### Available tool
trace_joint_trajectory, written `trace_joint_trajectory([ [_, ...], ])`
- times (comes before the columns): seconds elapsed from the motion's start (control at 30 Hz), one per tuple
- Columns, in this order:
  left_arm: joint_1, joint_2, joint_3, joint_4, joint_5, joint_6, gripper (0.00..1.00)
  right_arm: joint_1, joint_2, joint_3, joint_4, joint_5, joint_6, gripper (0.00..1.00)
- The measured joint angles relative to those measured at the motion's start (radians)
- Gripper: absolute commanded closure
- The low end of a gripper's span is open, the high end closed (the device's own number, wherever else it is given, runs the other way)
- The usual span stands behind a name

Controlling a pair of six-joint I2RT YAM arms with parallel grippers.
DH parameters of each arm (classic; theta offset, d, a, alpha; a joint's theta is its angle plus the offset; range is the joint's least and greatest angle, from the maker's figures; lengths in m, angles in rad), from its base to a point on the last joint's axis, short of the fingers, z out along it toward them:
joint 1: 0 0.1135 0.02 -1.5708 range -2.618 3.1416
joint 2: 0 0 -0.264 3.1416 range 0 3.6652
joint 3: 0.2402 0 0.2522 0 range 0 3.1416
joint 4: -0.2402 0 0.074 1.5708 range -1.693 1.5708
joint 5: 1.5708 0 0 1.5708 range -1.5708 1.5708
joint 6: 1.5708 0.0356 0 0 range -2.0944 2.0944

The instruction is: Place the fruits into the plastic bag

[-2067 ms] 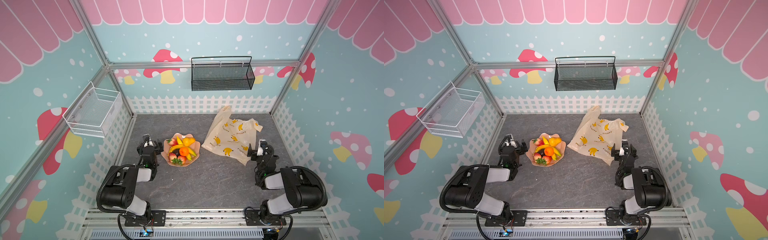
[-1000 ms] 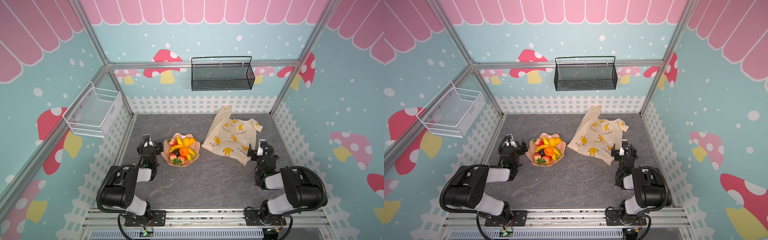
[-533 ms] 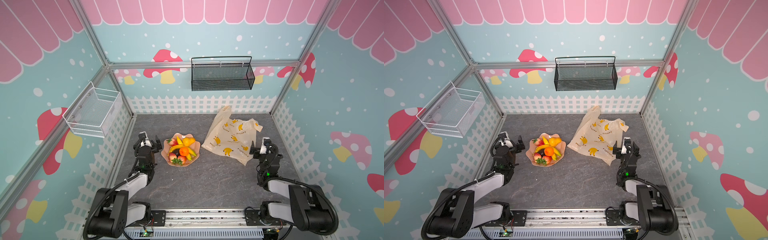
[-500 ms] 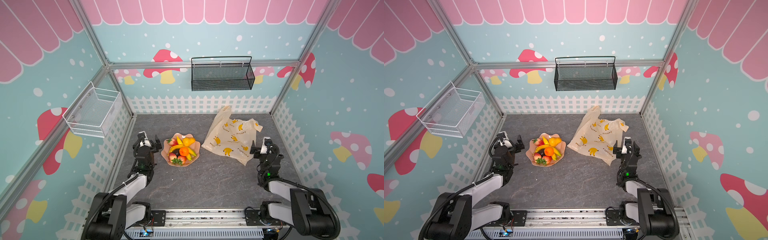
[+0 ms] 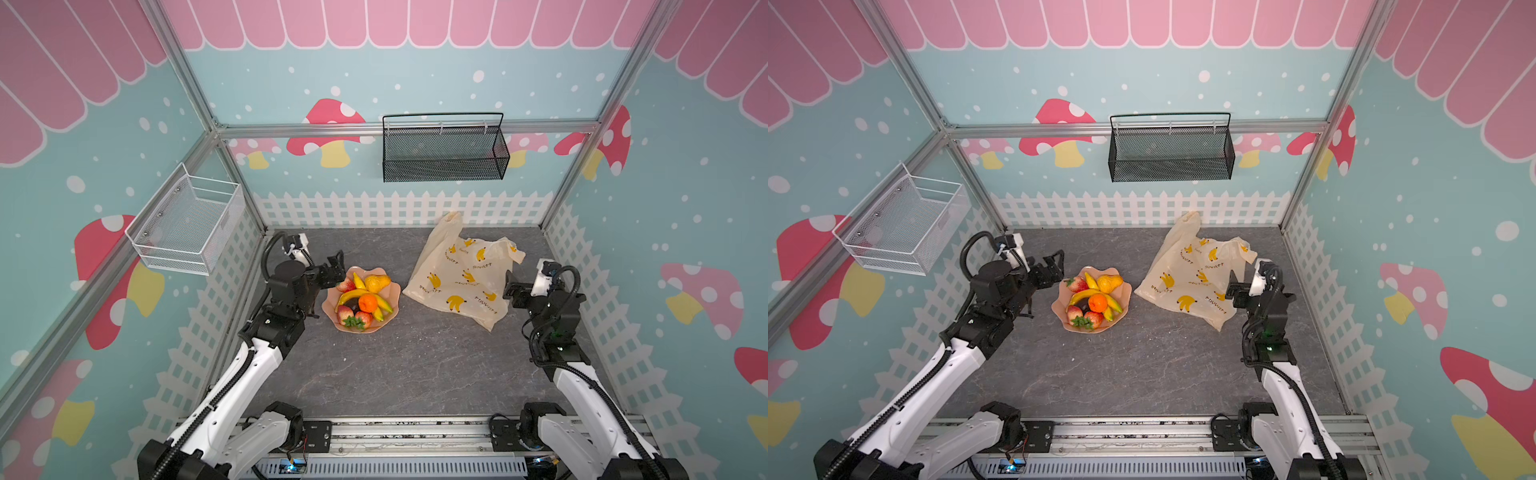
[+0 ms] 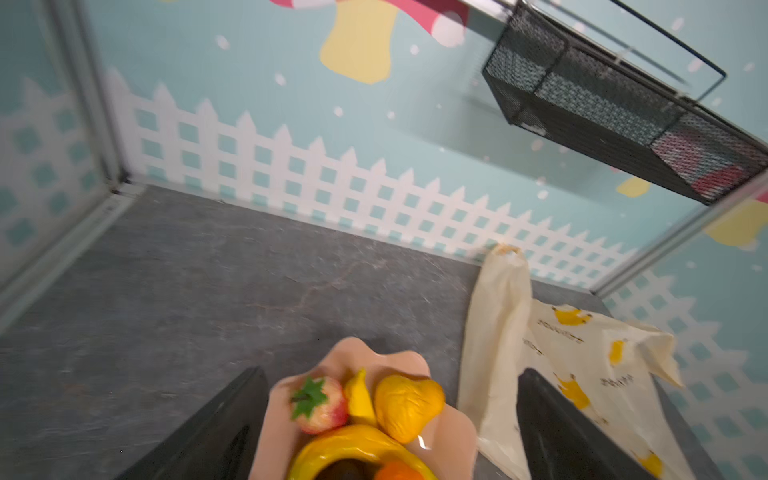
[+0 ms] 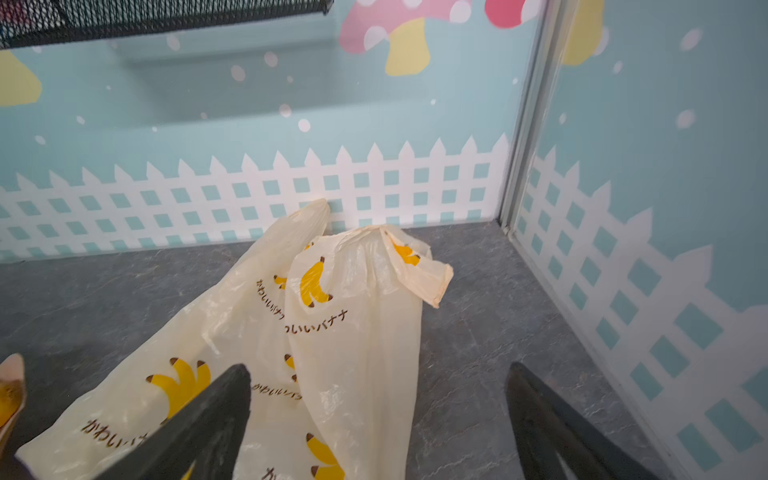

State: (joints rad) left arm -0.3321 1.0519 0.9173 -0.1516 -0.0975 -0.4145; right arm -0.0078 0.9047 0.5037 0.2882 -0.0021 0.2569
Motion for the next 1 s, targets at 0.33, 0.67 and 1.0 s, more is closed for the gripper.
trace_joint_trajectory([
  [0.33,-0.292,0.312,0.216,-0.267,0.161,-0.251,0.07,-0.070,0.310,0.158,-0.328,-0.245,0.116,0.06],
  [0.67,-0.381,0.577,0.386,-0.331,0.364,-0.466,0.10,-0.150,0.465,0.166,-0.398,-0.364,0.149,0.28],
  [1.0,-0.407,0.710,0.425,-0.316,0.427,-0.633,0.14,-0.150,0.491,0.144,-0.333,-0.447,0.224,0.71],
])
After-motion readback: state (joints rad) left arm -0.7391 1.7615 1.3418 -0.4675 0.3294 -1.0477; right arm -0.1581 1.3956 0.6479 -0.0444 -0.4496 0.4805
